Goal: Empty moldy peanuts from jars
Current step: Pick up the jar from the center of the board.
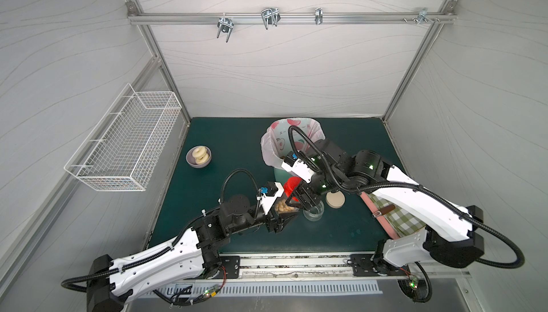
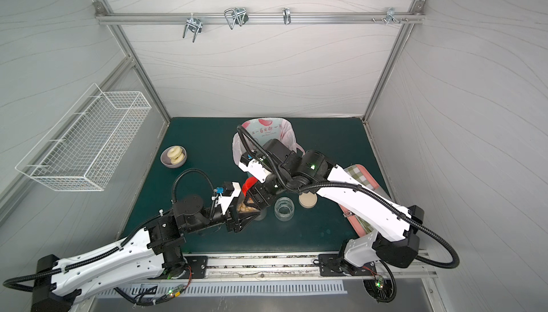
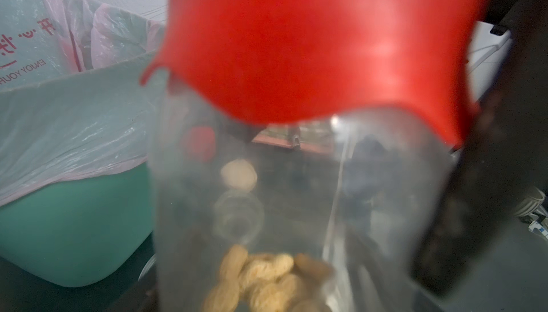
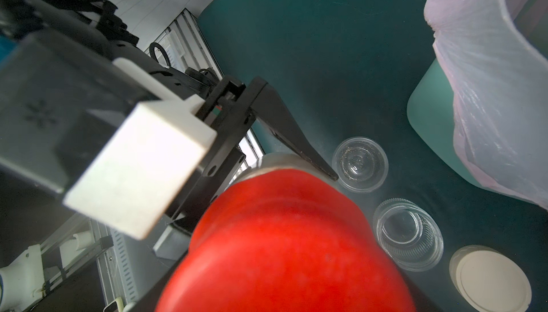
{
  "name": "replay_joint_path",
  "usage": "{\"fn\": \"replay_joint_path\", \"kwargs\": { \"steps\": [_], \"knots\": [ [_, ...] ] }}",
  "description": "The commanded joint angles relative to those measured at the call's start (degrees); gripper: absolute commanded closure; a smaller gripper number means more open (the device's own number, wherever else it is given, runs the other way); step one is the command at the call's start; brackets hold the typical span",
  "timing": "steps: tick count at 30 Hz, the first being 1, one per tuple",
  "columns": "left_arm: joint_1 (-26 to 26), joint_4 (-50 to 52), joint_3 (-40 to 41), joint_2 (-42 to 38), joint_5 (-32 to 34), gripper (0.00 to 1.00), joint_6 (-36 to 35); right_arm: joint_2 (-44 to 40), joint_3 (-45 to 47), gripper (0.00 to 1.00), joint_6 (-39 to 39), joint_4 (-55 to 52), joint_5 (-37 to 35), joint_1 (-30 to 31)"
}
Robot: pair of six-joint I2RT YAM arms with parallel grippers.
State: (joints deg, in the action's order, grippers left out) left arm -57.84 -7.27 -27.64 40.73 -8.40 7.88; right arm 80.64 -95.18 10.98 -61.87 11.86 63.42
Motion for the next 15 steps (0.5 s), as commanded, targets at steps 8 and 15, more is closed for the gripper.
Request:
{"fn": "replay_joint_path", "kwargs": {
  "steps": [8,15],
  "knots": [
    [0.5,-5.7,-1.6,0.1,3.9,0.5,2.0,-1.4,0.9,0.12,0.6,-0.2,-1.2,0.9],
    [0.5,-7.5,-1.0,0.0,3.7,0.55,3.0,-7.8,5.8,0.01,1.4,6.1,-2.0,0.9]
  ]
}}
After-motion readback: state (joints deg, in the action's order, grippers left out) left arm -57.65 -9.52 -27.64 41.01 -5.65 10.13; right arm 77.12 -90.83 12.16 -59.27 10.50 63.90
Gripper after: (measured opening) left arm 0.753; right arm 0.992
